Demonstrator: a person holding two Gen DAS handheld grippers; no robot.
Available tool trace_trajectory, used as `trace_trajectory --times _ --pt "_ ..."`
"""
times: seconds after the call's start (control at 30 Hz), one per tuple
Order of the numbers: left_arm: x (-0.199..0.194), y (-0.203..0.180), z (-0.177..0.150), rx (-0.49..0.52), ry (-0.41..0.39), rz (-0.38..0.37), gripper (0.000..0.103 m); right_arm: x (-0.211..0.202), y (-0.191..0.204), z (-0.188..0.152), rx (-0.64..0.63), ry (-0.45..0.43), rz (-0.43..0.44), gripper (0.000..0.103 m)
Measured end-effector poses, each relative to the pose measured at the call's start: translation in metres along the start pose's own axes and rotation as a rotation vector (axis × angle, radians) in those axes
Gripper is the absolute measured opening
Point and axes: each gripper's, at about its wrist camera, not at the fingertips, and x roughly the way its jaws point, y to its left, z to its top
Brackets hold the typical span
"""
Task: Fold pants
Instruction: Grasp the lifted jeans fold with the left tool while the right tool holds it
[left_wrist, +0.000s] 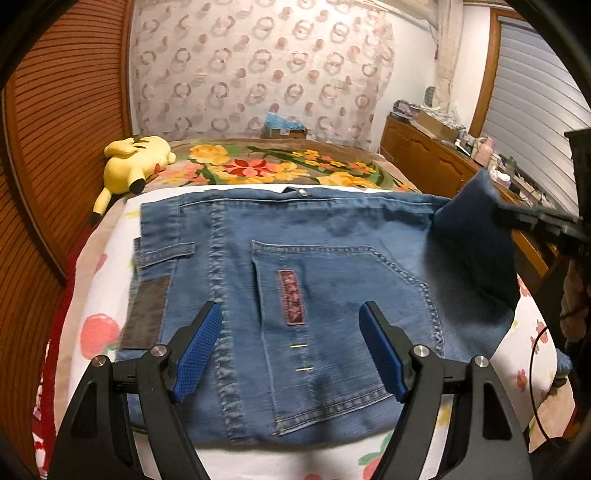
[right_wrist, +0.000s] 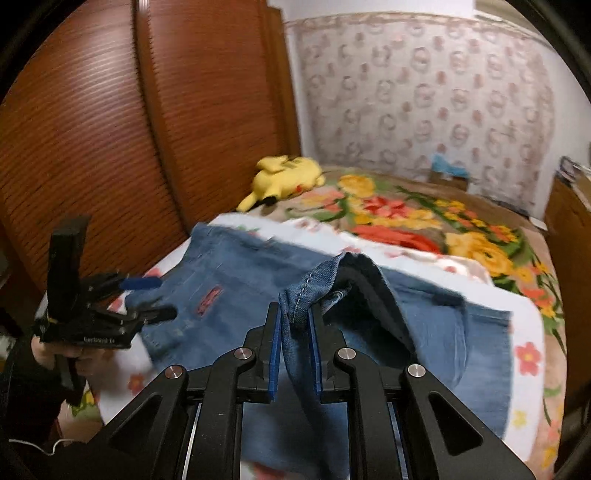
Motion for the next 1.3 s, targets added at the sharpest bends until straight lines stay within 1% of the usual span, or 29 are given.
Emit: trace_trajectory --times 0.03,0.07,0.1,0.13,0.27,0.3,0.4,0.6,0.8,1.0,1.07,1.1,1.2,1.27,1.3 --pt "0.0 0.002 0.001 -0.003 0.0 0.0 0.078 0.004 0.0 -0.001 -0.001 0.012 -0.001 0.014" --pt "0.0 0.002 0.001 -0.004 0.0 0.0 0.078 0.006 0.0 -0.003 0.0 0.02 0.002 0.016" --pt "0.0 0.001 0.001 -0.002 0.001 -0.001 0.078 0.007 -0.002 -0.005 0.008 0.027 -0.003 0.024" --pt "0.0 0.0 0.001 0.002 0.001 -0.002 0.078 0.006 -0.003 -0.004 0.017 0.03 -0.005 0.026" --pt "0.004 -0.004 0.006 0.016 0.001 -0.014 0.078 -0.012 -0.013 -0.002 0.044 0.008 -0.008 0.032" --pt "0.005 -0.007 0.007 0.02 0.001 -0.019 0.078 -0.015 -0.015 0.001 0.049 0.0 -0.016 0.036" --pt "0.01 -0.02 0.013 0.047 0.003 -0.037 0.078 -0.025 -0.024 -0.004 0.068 -0.017 -0.053 0.039" --pt "0.019 -0.056 0.024 0.109 0.013 -0.086 0.078 -0.03 -0.044 -0.023 0.119 0.01 -0.142 0.04" --pt "0.031 -0.091 0.031 0.165 0.038 -0.141 0.078 -0.027 -0.053 -0.027 0.151 0.042 -0.179 0.04" --pt "0.045 -0.112 0.033 0.204 0.073 -0.186 0.077 -0.02 -0.06 -0.028 0.172 0.089 -0.207 0.04" --pt "0.053 -0.115 0.034 0.201 0.1 -0.19 0.067 -0.018 -0.061 -0.026 0.178 0.105 -0.203 0.04" --pt "0.057 -0.116 0.034 0.2 0.115 -0.188 0.064 -0.016 -0.062 -0.025 0.183 0.115 -0.203 0.04" --pt "0.068 -0.12 0.032 0.202 0.14 -0.213 0.051 -0.006 -0.068 -0.021 0.212 0.139 -0.191 0.04" --pt "0.072 -0.122 0.033 0.199 0.151 -0.234 0.036 -0.001 -0.073 -0.018 0.224 0.144 -0.187 0.04" --pt "0.072 -0.123 0.033 0.2 0.154 -0.239 0.031 0.0 -0.074 -0.015 0.231 0.142 -0.176 0.039"
